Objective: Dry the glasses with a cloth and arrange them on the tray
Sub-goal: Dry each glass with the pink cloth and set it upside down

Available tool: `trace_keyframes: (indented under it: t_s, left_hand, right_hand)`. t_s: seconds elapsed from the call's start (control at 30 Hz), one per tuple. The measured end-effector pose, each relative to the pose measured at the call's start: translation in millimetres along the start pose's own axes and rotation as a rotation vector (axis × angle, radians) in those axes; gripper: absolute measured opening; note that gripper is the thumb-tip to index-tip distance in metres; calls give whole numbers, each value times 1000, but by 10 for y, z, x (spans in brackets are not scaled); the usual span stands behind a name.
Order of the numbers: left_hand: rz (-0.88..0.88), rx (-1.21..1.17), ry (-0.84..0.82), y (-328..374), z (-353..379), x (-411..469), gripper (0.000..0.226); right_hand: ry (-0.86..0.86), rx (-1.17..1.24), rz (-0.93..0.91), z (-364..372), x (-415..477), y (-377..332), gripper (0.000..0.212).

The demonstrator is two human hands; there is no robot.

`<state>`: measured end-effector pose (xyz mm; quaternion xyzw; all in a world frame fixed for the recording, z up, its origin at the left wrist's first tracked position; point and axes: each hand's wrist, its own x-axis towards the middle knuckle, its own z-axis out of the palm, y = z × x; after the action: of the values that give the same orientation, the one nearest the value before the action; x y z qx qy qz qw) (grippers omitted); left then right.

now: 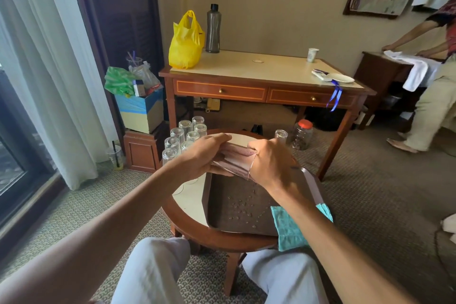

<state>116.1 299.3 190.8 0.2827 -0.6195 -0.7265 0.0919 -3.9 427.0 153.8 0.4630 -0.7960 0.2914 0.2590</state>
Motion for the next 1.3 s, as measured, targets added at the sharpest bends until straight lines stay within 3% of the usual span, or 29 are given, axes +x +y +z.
trace_keyframes:
  t_s: [0.07, 0.17, 0.2, 0.27, 0.33, 0.37, 0.43, 0.47, 0.53, 0.63, 0.73, 0.8, 0.9, 0.97, 1.03, 1.1, 1.2, 1.3]
  left_hand:
    - [176, 186, 63, 18, 32, 9, 23]
    - [451, 437, 186, 19, 27, 25, 32]
    - [506, 459, 191, 4, 16, 35, 32]
    - [555, 450, 181, -39, 4, 55, 30]
    - [504, 338, 150, -74, 2, 73, 26]
    - [432, 229, 104, -75, -2, 72, 26]
    - [234, -7, -39, -58, -37, 66, 29]
    - [148, -67, -93, -58, -61, 56, 31]
    - [27, -98, -152, -57, -80, 12, 38]
    - [-43, -46, -100, -54, -48, -9, 28]
    - [123, 157, 23, -51, 19, -50, 15]
    - [345, 343, 89, -33, 45, -60, 20]
    - [575, 541, 152, -10, 70, -75, 20]
    - [629, 513, 151, -51, 65, -51, 19]
    - [600, 386, 112, -75, 38, -33, 22]
    - [450, 166, 7, -53, 18, -7, 22]
    - [135, -118, -90, 40, -4, -27, 16]
    - [20, -154, -67, 77, -9, -78, 20]
  right_hand:
    - [-185, 221, 282, 191, -35, 54, 22]
    - [-659, 897, 887, 224, -58, -62, 57]
    - [-811, 1071, 1012, 187, -77, -85, 60]
    - [-906, 1248, 1127, 71, -103, -140, 58]
    - [-787, 1059, 1048, -65, -66, -212, 43]
    - [-638, 834, 881, -124, -55, -244, 32]
    - [-189, 276, 334, -195, -37, -246, 29]
    - [-11, 108, 72, -245, -39, -237, 34]
    - [109, 27, -174, -324, -21, -201, 40]
    - [89, -14, -176, -270, -33, -136, 39]
    - [-1, 68, 38, -30, -151, -2, 44]
    - [-115, 421, 233, 66, -239, -44, 47]
    - [-560, 1009, 662, -25, -268, -261, 57]
    - [-785, 1157, 823, -81, -264, -292, 60]
    - [-780, 1090, 867, -125, -182, -264, 52]
    - [-566, 808, 712, -155, -85, -192, 35]
    - [-170, 75, 135, -202, 9, -96, 17]
    - [-96, -133, -41, -260, 73, -101, 28]
